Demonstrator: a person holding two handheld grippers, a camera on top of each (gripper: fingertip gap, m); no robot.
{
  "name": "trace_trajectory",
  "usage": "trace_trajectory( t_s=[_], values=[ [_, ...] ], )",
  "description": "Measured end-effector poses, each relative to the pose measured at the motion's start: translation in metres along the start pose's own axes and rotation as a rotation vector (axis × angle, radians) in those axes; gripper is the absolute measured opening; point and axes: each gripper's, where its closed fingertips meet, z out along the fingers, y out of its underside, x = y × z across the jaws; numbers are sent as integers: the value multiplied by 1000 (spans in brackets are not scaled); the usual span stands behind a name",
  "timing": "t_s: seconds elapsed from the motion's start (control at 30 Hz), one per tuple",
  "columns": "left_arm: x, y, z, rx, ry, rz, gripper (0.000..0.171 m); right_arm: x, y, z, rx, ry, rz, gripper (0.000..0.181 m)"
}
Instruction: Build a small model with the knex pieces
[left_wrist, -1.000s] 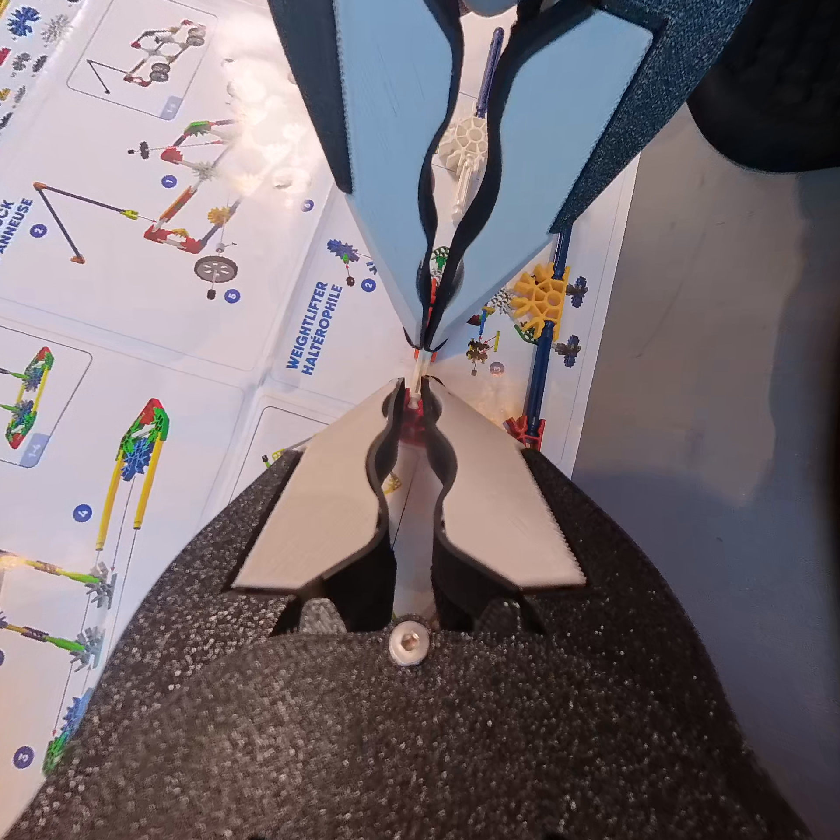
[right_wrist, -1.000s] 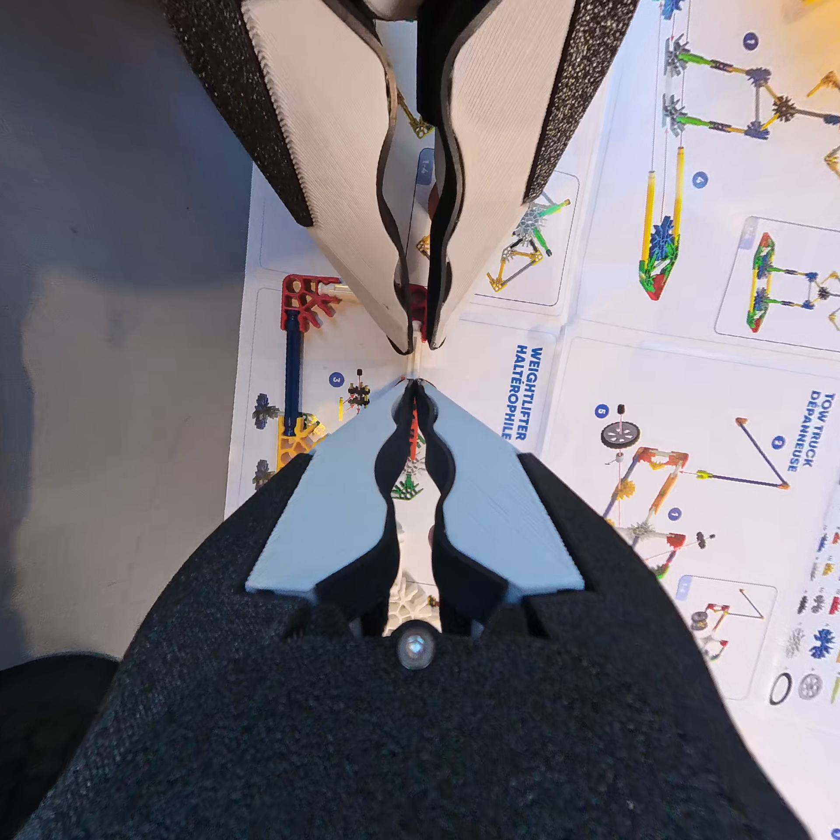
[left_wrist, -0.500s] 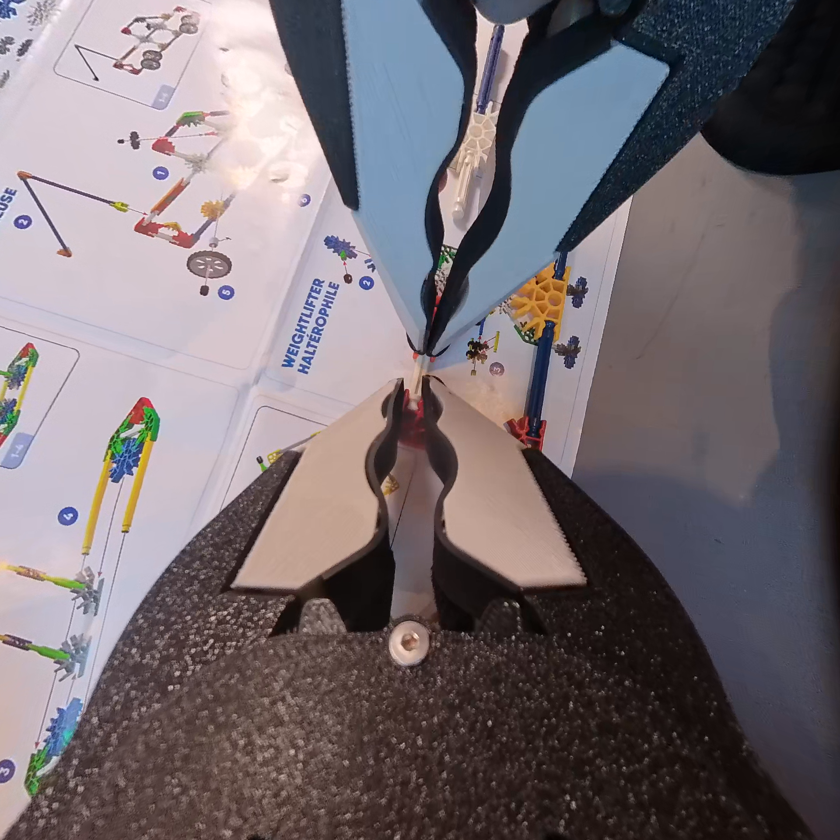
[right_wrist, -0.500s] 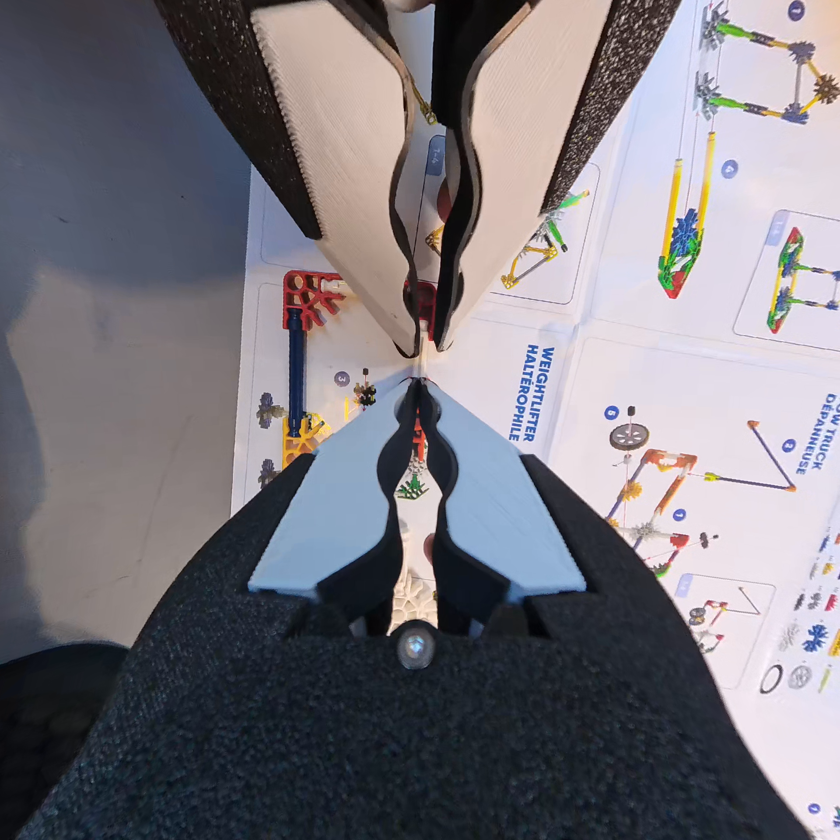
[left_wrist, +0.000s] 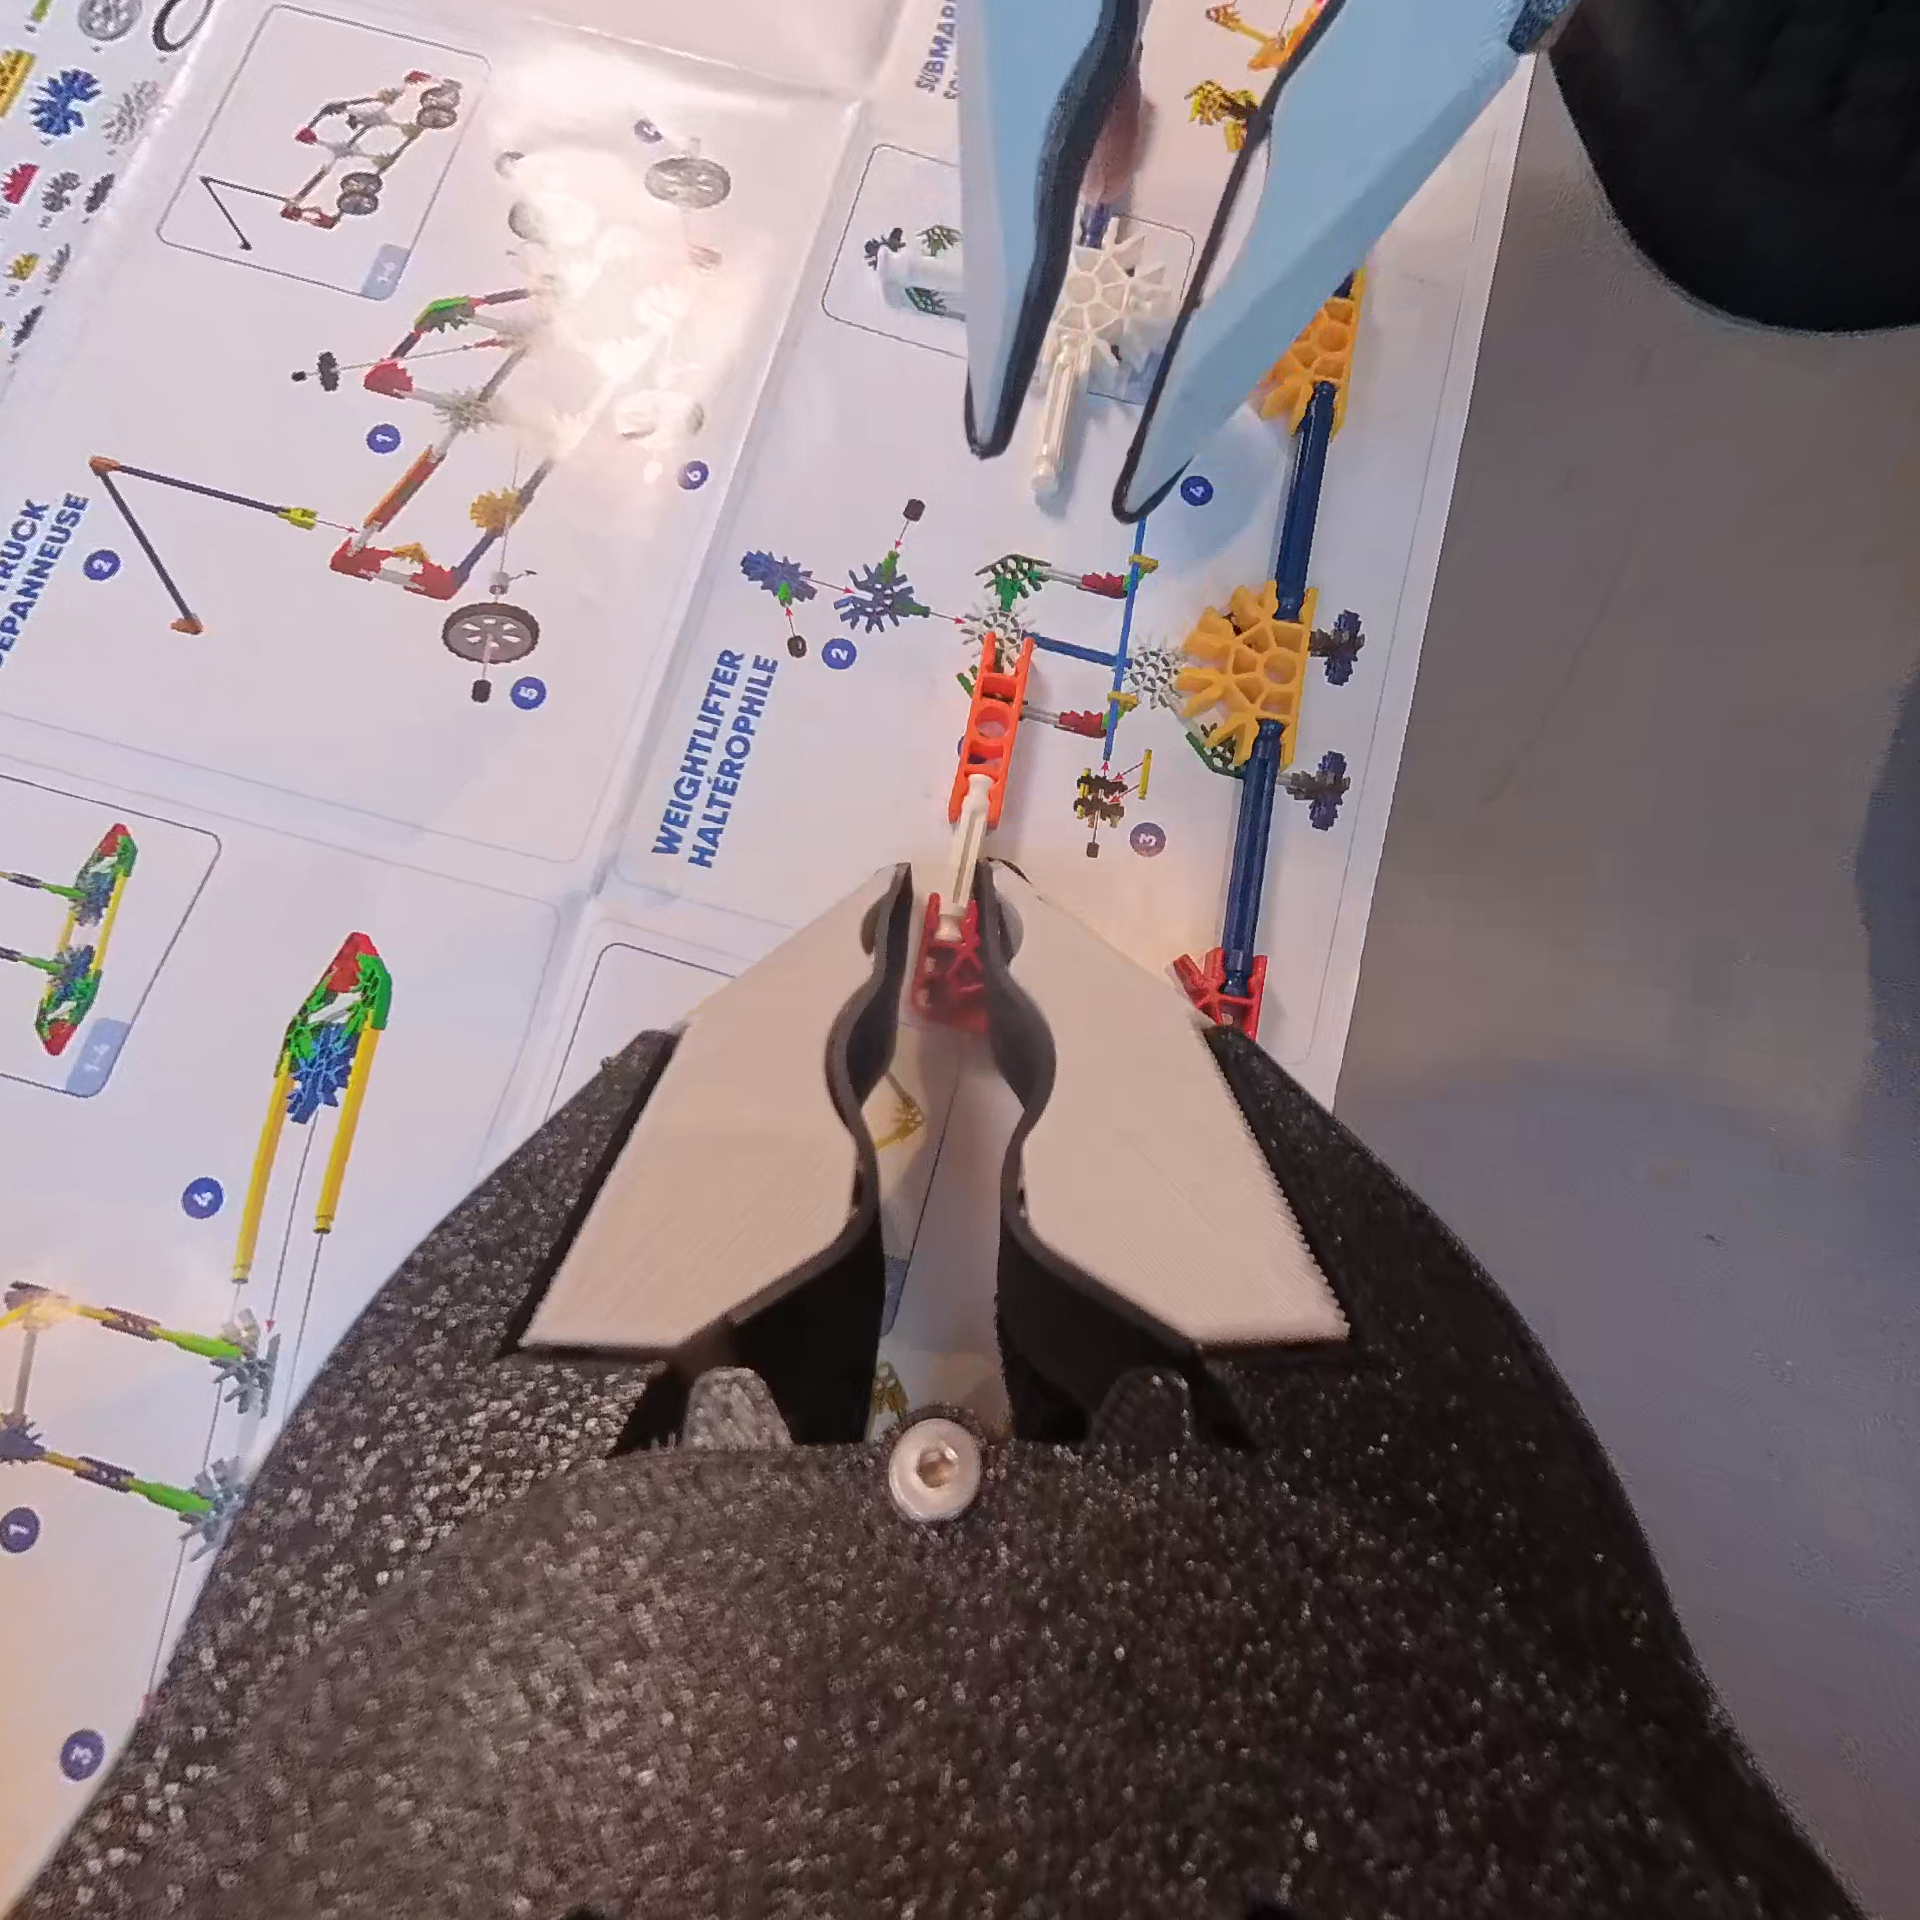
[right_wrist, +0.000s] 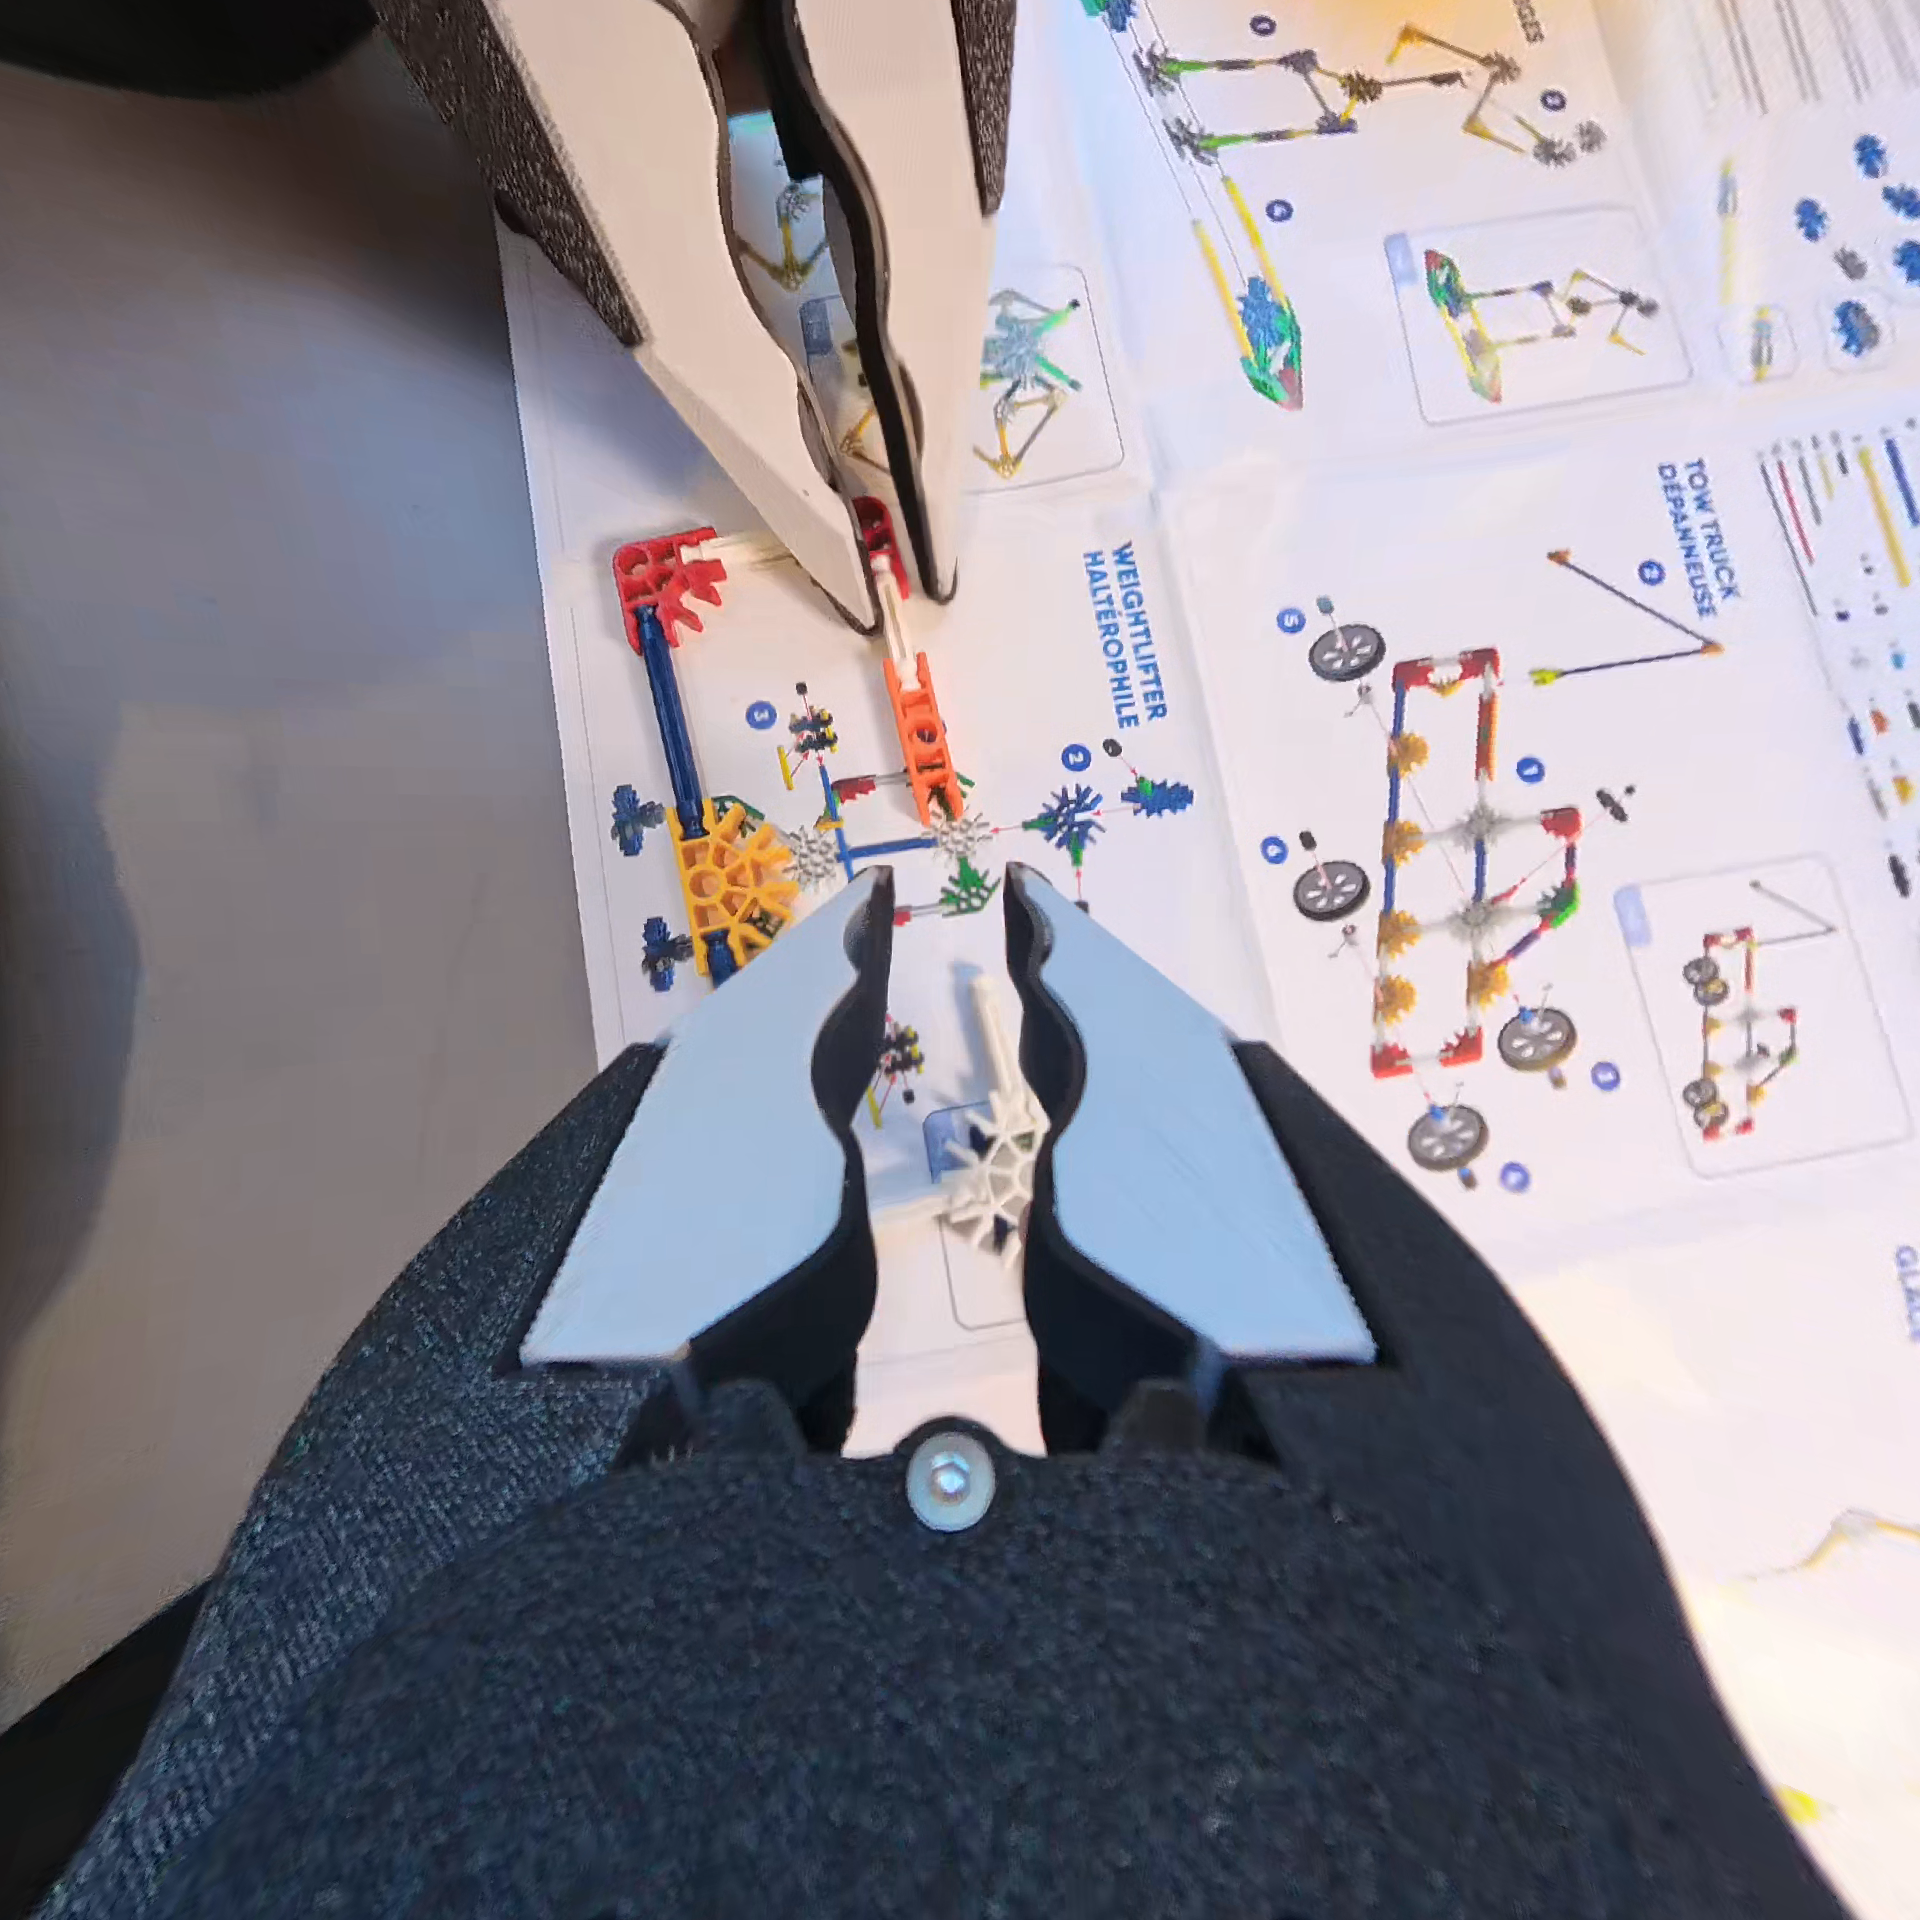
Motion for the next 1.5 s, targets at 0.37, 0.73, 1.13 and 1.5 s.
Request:
trace_trajectory(
  t_s=[0.37,0.73,1.13,1.5],
  values=[
    [-4,3,-7,4,-22,158,5,4,1,-5,112,56,-46,20],
    [-9,-9,2,30,-64,254,3,5,6,5,92,101,-108,21],
    [-19,-7,-24,120,4,88,36,15,47,-46,35,20,64,72],
    [-12,9,-15,71,57,58,9,4,82,-41,-126,-24,112,63]
  ],
)
